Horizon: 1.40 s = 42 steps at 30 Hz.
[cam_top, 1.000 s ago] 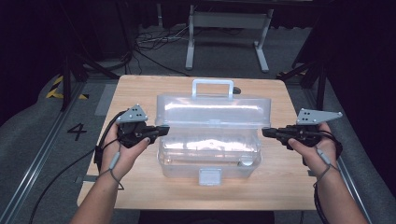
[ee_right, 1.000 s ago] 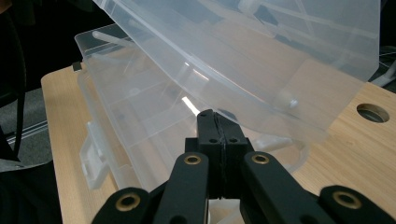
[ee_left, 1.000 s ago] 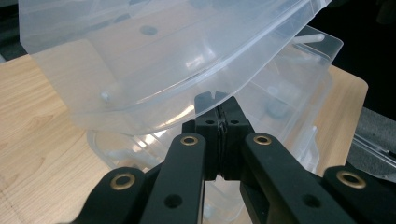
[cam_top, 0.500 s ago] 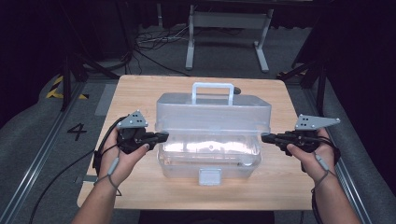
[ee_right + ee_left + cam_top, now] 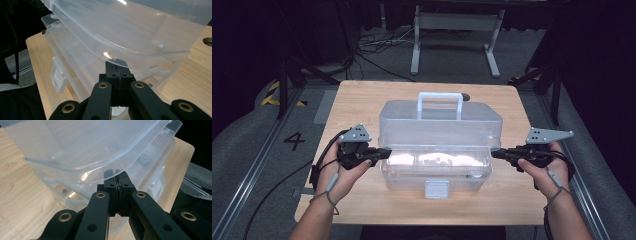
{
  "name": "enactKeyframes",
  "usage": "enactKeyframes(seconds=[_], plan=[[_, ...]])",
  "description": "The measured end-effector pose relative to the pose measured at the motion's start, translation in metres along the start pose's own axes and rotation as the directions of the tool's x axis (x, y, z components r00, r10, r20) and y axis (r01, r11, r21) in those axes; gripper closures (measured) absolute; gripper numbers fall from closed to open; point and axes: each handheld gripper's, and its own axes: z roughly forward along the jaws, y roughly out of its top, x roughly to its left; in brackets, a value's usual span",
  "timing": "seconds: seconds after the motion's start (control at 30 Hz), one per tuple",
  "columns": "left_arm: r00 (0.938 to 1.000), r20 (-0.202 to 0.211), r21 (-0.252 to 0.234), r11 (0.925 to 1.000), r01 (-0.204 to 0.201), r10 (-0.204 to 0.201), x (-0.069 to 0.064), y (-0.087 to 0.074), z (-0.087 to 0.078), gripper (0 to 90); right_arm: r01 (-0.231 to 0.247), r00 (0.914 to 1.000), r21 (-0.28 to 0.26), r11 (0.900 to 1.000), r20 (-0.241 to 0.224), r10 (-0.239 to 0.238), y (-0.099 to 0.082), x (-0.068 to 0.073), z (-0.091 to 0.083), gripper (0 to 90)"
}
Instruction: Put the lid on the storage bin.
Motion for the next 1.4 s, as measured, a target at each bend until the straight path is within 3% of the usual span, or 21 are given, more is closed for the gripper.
enactKeyframes(seconds=[0.33,0.8,1.4], plan=[[1.0,-0.002,0.052,0.9987,0.007,-0.006,-0.001,-0.003,0.0,87.2,0.016,0.9995,0.047,0.9988,0.028,-0.017,-0.003,0.004,-0.002,90.0],[0.9983,-0.012,0.081,0.9951,0.057,-0.056,0.003,-0.009,-0.004,87.2,0.018,0.9991,0.092,0.9956,0.036,-0.022,-0.005,0.005,-0.004,90.0],[0.9986,-0.007,0.167,0.9846,0.052,-0.052,0.002,-0.013,0.001,87.4,0.026,0.9984,0.157,0.9872,0.046,-0.034,-0.011,0.006,-0.007,90.0]])
